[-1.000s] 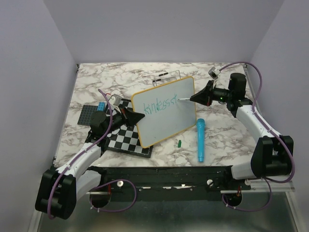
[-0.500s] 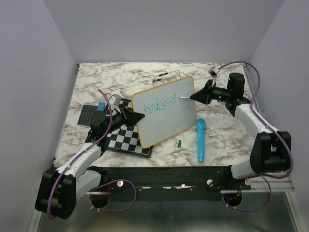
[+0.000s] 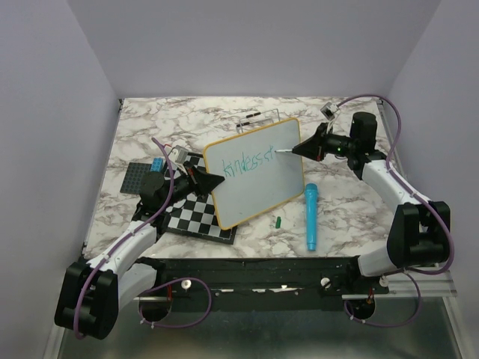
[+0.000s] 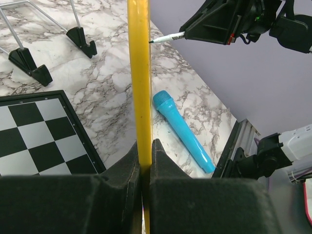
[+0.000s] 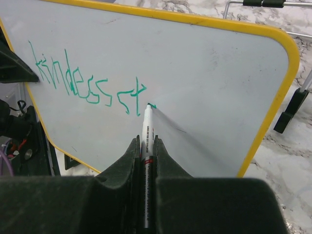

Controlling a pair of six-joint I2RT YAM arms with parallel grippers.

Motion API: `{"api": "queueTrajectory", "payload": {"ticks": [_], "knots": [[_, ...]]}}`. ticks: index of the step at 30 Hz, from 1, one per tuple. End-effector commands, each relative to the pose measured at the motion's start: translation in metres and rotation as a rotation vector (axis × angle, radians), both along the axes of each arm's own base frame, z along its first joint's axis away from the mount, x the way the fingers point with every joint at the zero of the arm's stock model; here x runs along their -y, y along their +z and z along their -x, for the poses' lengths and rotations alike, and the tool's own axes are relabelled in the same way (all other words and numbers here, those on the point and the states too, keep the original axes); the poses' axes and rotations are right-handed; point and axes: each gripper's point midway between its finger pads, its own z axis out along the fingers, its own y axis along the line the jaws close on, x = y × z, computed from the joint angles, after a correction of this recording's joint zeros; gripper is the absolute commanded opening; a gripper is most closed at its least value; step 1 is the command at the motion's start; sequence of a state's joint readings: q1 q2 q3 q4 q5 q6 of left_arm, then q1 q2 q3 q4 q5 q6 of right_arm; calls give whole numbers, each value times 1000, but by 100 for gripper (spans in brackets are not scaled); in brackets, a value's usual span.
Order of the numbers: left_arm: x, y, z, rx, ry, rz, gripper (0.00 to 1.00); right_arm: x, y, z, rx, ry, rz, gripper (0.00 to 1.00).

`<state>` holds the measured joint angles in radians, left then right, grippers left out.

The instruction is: Write a sentence on the whiteboard

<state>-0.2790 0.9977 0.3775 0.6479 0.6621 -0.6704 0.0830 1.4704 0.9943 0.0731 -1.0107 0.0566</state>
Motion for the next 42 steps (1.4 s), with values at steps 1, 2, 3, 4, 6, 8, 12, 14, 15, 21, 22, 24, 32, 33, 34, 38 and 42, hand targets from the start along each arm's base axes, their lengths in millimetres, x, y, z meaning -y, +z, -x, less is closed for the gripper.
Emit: {"api": "queueTrajectory", "payload": {"ticks": [1,2,3,4,6,8,12,14,15,21,22,24,32,33,34,38,42], "knots": [[6,22,4,113,-45,1,0,-7,8,-6,35,24,-6,1],[6,22,4,112,-45,1,0,-7,8,-6,32,26,-5,1],[6,22,4,115,-45,1,0,-8,5,-3,21,39,-1,1],[6,22,4,115,-45,1,0,-9,6,-3,20,48,0,1],[6,23,4,116,-46,1,0,-9,2,1,4,69,3,1],[5,23,4,115,-43,1,0,-9,1,2,8,78,8,1],[6,23,4,113,-45,1,0,-9,-4,12,-12,109,22,1],[6,23,4,116,-45,0,0,-8,-7,15,-19,112,29,1],[6,23,4,115,-45,1,0,-8,-8,16,-18,114,32,1],[5,24,4,119,-44,0,0,-4,-8,10,-15,70,60,1],[5,24,4,118,-43,1,0,-3,-8,8,-12,59,65,1],[5,24,4,120,-43,0,0,-1,-7,4,-5,37,74,1],[5,24,5,120,-44,0,0,3,10,-10,40,-17,77,0],[5,24,4,120,-43,0,0,4,11,-11,42,-27,79,1],[5,24,4,119,-44,0,0,4,11,-12,43,-29,80,1],[5,24,4,118,-45,0,0,6,15,-16,51,-44,79,1],[5,24,4,120,-44,0,0,6,15,-16,48,-44,75,1]]}}
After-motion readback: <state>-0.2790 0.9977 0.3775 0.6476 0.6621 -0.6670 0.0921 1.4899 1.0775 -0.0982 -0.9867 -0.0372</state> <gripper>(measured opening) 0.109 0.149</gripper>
